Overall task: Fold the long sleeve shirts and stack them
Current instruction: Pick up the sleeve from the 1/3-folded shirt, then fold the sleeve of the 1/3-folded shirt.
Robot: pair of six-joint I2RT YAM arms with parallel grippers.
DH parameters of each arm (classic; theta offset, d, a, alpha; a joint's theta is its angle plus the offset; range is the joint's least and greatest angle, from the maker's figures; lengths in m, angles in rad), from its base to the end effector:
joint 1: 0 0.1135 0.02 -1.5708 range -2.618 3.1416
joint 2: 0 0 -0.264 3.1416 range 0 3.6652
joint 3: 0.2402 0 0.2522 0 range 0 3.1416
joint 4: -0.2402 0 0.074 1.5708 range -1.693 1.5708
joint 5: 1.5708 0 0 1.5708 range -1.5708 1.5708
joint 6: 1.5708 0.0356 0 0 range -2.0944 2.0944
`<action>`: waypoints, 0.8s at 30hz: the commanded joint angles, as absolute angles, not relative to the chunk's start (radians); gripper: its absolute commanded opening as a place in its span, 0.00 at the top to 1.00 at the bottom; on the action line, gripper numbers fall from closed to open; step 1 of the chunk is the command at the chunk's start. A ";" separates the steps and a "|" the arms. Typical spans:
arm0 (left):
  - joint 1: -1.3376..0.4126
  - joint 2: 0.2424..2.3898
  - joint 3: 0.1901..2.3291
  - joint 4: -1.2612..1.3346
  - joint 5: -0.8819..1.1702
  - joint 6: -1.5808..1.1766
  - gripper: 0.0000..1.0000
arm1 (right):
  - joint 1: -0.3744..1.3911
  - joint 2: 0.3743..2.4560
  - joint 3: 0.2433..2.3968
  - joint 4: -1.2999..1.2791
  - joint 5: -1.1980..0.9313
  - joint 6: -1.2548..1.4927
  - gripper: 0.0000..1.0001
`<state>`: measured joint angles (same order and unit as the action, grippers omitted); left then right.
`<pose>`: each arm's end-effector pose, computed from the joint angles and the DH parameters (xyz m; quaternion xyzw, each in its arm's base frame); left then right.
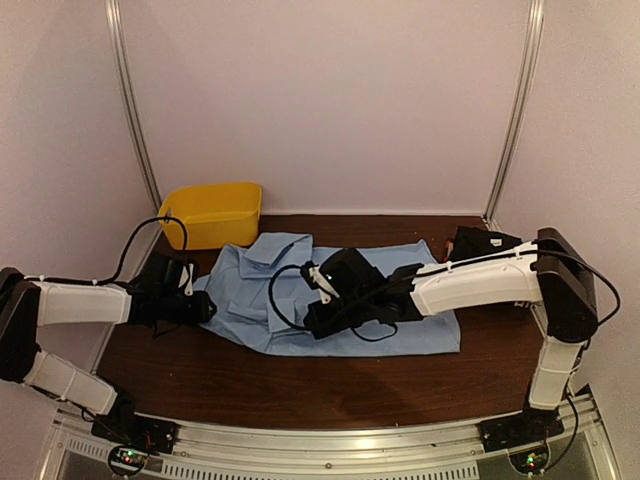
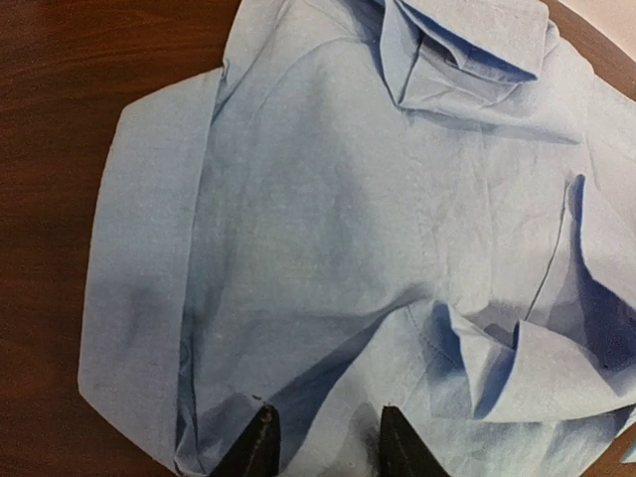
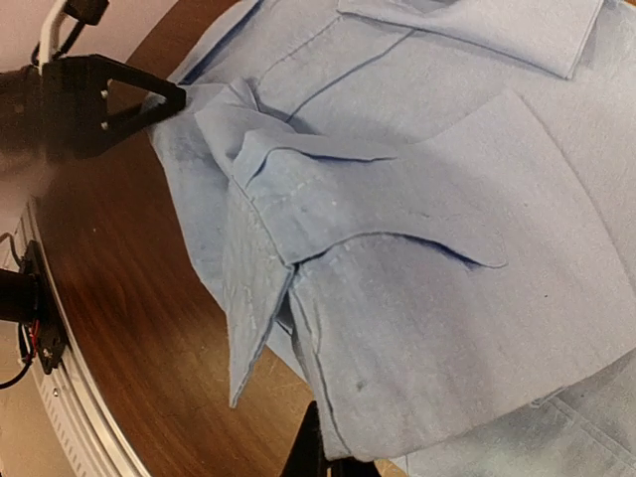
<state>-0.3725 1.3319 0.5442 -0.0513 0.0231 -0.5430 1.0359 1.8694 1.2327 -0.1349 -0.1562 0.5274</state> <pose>0.2289 -0.0903 0.1572 -0.0754 0.9307 -0.1678 0.3162 0.2035 0.3543 0.1923 -0.2604 0.8813 0.3242 0.2247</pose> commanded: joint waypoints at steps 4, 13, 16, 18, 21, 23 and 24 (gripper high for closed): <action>-0.365 1.274 0.496 -0.007 0.015 -0.536 0.74 | 1.021 1.754 1.380 -0.276 -0.110 0.444 1.00; -0.365 1.190 0.442 -0.023 -0.033 -0.550 0.87 | 0.978 1.759 1.526 -0.340 -0.141 0.392 1.00; -0.365 1.152 0.412 -0.025 -0.040 -0.562 0.91 | 0.957 1.781 1.594 -0.353 -0.160 0.377 1.00; -0.365 1.121 0.389 -0.024 -0.044 -0.569 0.92 | 0.942 1.802 1.651 -0.361 -0.167 0.365 1.00; -0.365 1.077 0.351 -0.012 -0.045 -0.580 0.93 | 0.915 1.842 1.719 -0.359 -0.202 0.356 1.00; -0.365 1.052 0.325 -0.008 -0.044 -0.588 0.93 | 0.899 1.877 1.768 -0.360 -0.229 0.353 1.00; -0.365 1.042 0.313 -0.006 -0.044 -0.592 0.93 | 0.892 1.893 1.792 -0.360 -0.239 0.350 1.00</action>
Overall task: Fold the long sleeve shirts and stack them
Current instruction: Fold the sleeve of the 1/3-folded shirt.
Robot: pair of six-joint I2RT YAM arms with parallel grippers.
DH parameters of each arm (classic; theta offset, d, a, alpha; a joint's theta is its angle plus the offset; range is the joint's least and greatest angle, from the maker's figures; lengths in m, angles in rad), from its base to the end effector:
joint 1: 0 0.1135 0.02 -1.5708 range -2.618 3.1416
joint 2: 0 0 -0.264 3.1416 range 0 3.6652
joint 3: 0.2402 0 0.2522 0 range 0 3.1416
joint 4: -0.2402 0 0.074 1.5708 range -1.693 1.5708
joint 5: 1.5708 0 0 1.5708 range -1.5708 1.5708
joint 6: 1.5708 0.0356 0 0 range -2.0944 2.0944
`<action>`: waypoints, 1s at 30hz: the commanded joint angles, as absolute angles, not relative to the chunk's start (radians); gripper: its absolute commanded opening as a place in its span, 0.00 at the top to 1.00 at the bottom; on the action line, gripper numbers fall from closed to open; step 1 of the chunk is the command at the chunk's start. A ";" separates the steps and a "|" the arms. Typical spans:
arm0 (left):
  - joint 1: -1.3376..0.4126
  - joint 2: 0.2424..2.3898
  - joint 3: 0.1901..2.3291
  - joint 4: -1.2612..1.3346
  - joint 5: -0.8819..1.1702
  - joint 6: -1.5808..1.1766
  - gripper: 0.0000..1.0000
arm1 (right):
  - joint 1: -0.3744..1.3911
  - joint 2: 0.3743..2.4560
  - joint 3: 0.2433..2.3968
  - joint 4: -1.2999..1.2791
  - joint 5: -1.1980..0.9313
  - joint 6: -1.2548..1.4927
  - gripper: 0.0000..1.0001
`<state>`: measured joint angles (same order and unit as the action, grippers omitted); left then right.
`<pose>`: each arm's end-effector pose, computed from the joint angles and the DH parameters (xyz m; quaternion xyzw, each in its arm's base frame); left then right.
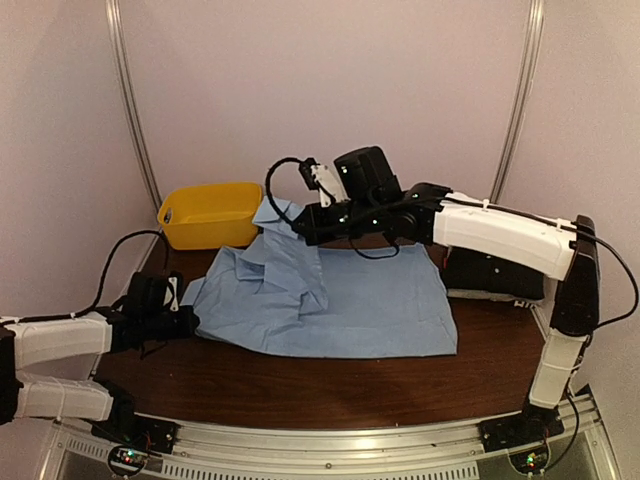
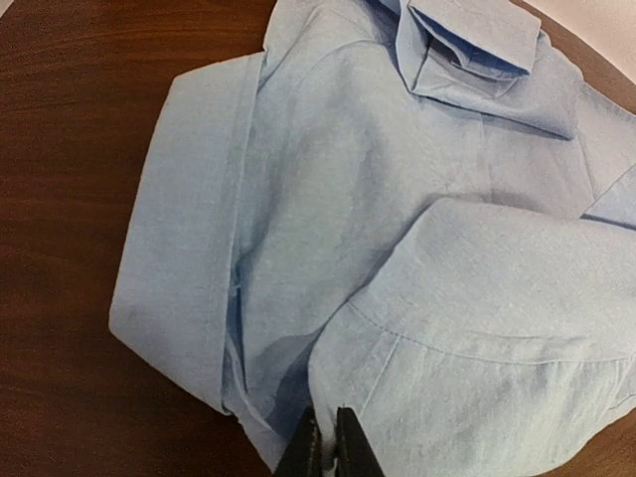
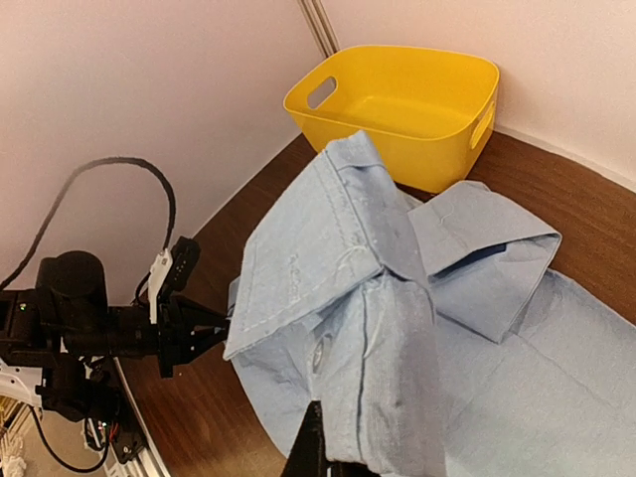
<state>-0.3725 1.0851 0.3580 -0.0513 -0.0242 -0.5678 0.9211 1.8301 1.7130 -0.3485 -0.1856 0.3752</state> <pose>0.1844 -0.0711 0.1520 -0.0946 0.9176 -0.1649 0.3491 0.2581 0.3506 0.3507 -0.2753 0.8030 0.3784 0.3690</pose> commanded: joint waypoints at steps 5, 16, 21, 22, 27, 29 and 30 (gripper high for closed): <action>-0.365 0.998 0.285 0.015 -0.038 -0.607 0.90 | 0.858 1.961 1.919 -0.358 -0.272 0.341 1.00; -0.365 0.929 0.244 -0.028 0.000 -0.635 0.86 | 0.802 2.105 2.195 -0.327 -0.354 0.397 1.00; -0.365 0.924 0.247 -0.057 0.000 -0.623 0.80 | 0.776 2.144 2.257 -0.268 -0.422 0.465 1.00; -0.365 0.922 0.248 -0.059 0.029 -0.621 0.78 | 0.772 2.148 2.259 -0.248 -0.445 0.481 1.00; -0.365 0.918 0.253 -0.071 0.031 -0.622 0.64 | 0.751 2.173 2.272 -0.159 -0.558 0.560 1.00; -0.365 0.918 0.259 -0.078 0.021 -0.626 0.61 | 0.750 2.183 2.286 -0.152 -0.583 0.571 1.00; -0.365 0.918 0.259 -0.079 0.018 -0.627 0.59 | 0.748 2.187 2.289 -0.150 -0.593 0.576 1.00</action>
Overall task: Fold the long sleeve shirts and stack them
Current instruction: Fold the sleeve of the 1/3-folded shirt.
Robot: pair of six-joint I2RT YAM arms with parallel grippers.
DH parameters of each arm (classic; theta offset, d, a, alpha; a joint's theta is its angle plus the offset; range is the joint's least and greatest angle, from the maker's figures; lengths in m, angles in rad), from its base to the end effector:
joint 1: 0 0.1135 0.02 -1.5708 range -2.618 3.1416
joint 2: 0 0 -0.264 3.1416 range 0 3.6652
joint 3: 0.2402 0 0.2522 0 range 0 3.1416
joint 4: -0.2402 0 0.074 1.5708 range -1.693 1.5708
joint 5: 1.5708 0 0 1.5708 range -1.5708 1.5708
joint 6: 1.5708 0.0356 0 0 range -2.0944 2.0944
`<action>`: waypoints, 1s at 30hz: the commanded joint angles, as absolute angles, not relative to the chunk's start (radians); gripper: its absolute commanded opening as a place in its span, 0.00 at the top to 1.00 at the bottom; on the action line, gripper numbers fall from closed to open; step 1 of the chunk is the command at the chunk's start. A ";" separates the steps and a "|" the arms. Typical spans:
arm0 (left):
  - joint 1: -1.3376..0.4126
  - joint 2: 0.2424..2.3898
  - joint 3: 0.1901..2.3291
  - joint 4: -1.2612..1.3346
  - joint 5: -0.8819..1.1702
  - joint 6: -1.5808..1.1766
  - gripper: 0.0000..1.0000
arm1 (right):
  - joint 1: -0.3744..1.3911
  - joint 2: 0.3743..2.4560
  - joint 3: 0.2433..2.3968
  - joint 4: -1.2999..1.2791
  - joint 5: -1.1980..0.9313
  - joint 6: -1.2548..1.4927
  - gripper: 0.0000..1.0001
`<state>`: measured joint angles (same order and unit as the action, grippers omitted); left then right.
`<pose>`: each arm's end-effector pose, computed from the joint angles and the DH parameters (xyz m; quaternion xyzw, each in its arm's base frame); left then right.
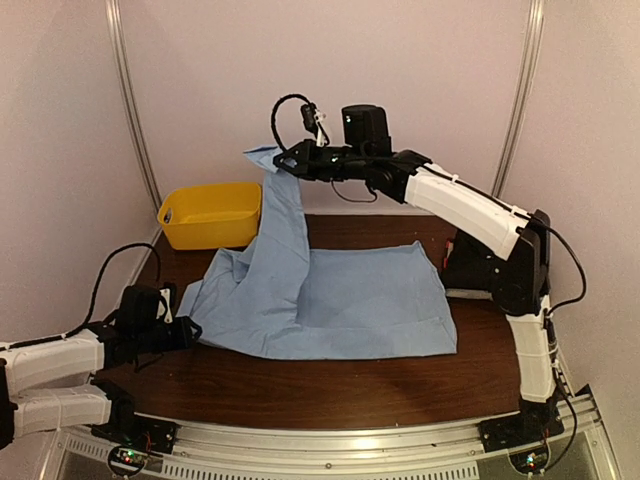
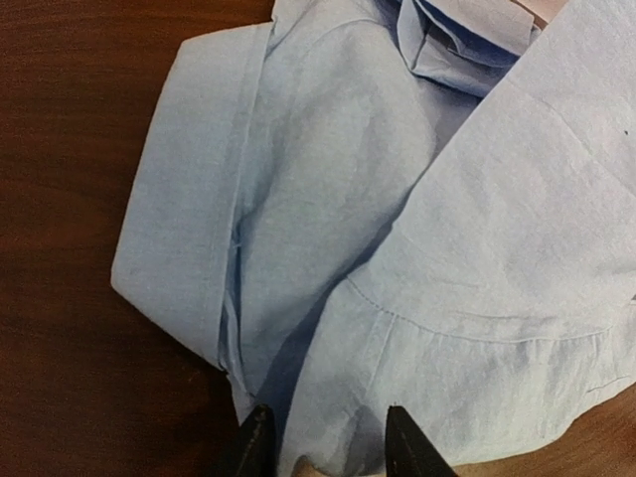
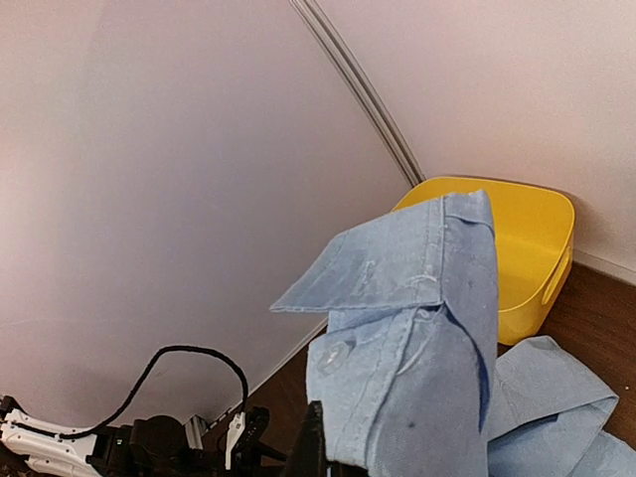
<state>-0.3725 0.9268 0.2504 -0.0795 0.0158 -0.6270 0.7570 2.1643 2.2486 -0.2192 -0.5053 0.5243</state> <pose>0.1580 -0.0623 0.1429 -0.1134 0.9111 -0.1963 0.3443 0.3595 0.3634 0.3986 -0.2480 0.7052 0.5317 0.3981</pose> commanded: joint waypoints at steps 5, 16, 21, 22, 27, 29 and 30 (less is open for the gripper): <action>-0.365 0.922 0.255 -0.098 -0.019 -0.655 0.58 | 0.749 2.205 2.289 -0.136 -0.643 0.598 1.00; -0.380 0.875 0.198 -0.167 -0.059 -0.775 0.52 | 0.753 2.202 2.235 -0.160 -0.671 0.580 1.00; -0.390 0.800 0.161 -0.183 -0.070 -0.815 0.50 | 0.764 2.192 2.219 -0.167 -0.672 0.574 1.00; -0.391 0.786 0.158 -0.190 -0.069 -0.820 0.49 | 0.769 2.191 2.216 -0.172 -0.671 0.570 1.00; -0.393 0.749 0.184 -0.217 -0.077 -0.806 0.47 | 0.780 2.176 2.189 -0.187 -0.666 0.552 1.00; -0.393 0.727 0.212 -0.222 -0.080 -0.779 0.44 | 0.783 2.164 2.173 -0.189 -0.666 0.549 1.00; -0.393 0.718 0.227 -0.226 -0.085 -0.773 0.40 | 0.785 2.159 2.165 -0.192 -0.666 0.546 1.00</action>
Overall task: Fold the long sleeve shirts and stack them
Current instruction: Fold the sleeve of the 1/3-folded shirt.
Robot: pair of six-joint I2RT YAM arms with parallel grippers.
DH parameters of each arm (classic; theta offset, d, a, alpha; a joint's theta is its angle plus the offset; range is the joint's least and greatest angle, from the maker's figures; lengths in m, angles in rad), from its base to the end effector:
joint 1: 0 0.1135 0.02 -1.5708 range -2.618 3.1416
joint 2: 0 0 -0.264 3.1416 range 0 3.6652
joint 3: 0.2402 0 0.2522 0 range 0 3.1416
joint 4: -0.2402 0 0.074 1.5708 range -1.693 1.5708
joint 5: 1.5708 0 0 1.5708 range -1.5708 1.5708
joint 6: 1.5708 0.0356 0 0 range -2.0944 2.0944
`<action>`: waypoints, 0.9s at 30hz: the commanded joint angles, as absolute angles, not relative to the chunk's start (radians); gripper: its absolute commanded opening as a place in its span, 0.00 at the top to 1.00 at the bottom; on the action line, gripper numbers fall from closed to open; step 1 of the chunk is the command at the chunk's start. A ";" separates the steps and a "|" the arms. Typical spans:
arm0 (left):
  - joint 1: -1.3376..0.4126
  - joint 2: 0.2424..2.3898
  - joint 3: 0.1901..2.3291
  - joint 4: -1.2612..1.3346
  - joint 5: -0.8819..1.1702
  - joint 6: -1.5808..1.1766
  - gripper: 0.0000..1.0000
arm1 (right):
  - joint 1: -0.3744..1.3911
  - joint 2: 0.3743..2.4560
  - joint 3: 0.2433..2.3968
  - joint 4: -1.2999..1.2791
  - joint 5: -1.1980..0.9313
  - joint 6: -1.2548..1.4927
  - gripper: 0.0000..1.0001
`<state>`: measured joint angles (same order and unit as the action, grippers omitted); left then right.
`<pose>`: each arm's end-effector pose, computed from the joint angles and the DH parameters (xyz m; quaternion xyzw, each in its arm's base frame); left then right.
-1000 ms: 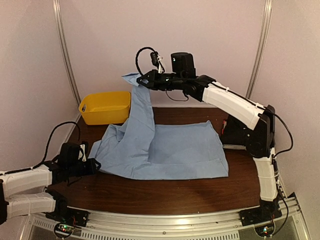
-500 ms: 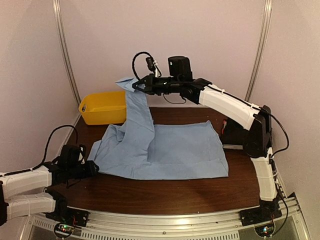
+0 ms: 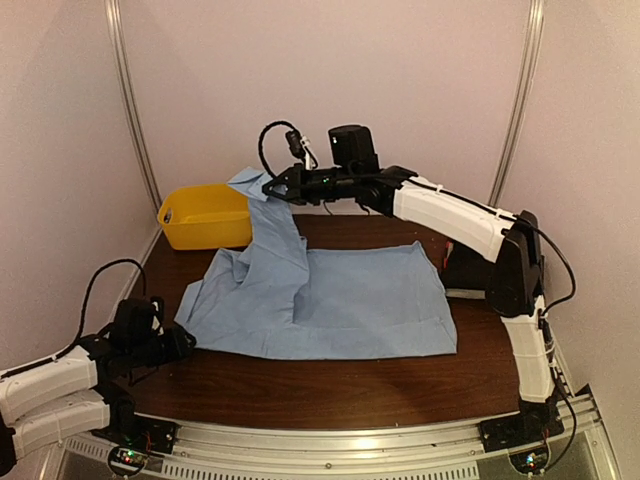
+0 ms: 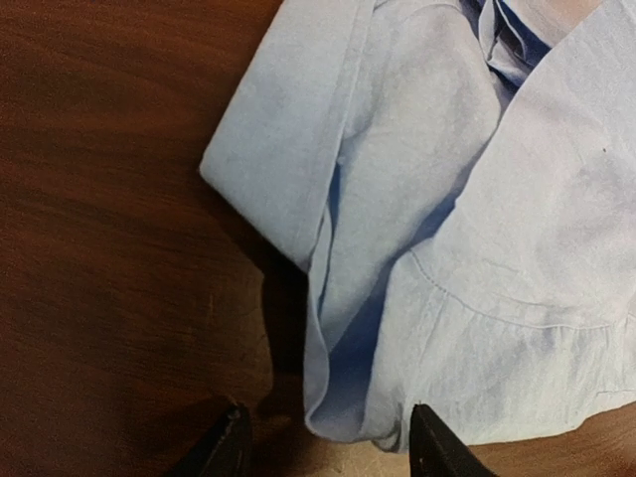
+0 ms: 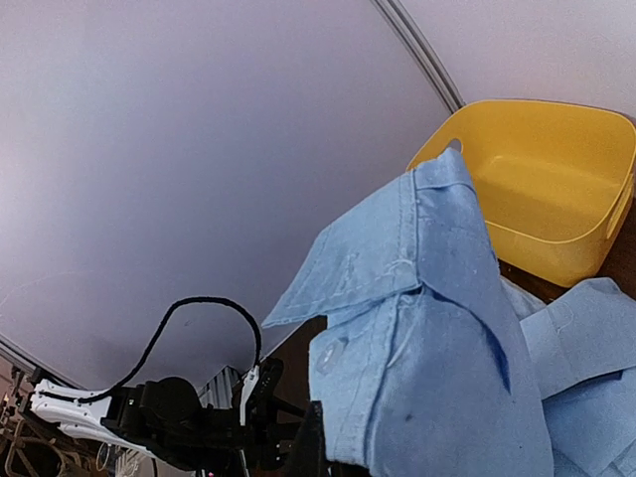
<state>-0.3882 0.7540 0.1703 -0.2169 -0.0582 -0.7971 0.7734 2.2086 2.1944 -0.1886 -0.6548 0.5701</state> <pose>0.1316 -0.0516 0.1307 -0.1988 0.9049 -0.1874 0.3265 0.3592 0.3810 0.3615 -0.2766 0.7095 0.5675 0.3132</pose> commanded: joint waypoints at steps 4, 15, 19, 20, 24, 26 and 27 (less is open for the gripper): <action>-0.393 0.691 0.287 -0.186 -0.065 -0.740 0.26 | 0.795 2.140 2.149 -0.214 -0.675 0.534 1.00; -0.392 0.780 0.584 -0.118 0.036 -0.614 0.09 | 0.839 2.103 2.086 -0.232 -0.736 0.510 1.00; -0.392 0.778 0.675 -0.167 -0.022 -0.607 0.09 | 0.868 2.107 2.088 -0.239 -0.765 0.510 1.00; -0.392 0.776 0.696 -0.190 -0.051 -0.603 0.09 | 0.877 2.108 2.090 -0.243 -0.773 0.509 1.00; -0.391 0.778 0.790 -0.306 -0.190 -0.576 0.09 | 0.920 2.127 2.105 -0.274 -0.813 0.489 1.00; -0.392 0.775 0.817 -0.334 -0.240 -0.555 0.08 | 0.943 2.142 2.124 -0.319 -0.826 0.457 1.00; -0.391 0.774 0.830 -0.343 -0.253 -0.548 0.08 | 0.953 2.149 2.130 -0.351 -0.827 0.440 1.00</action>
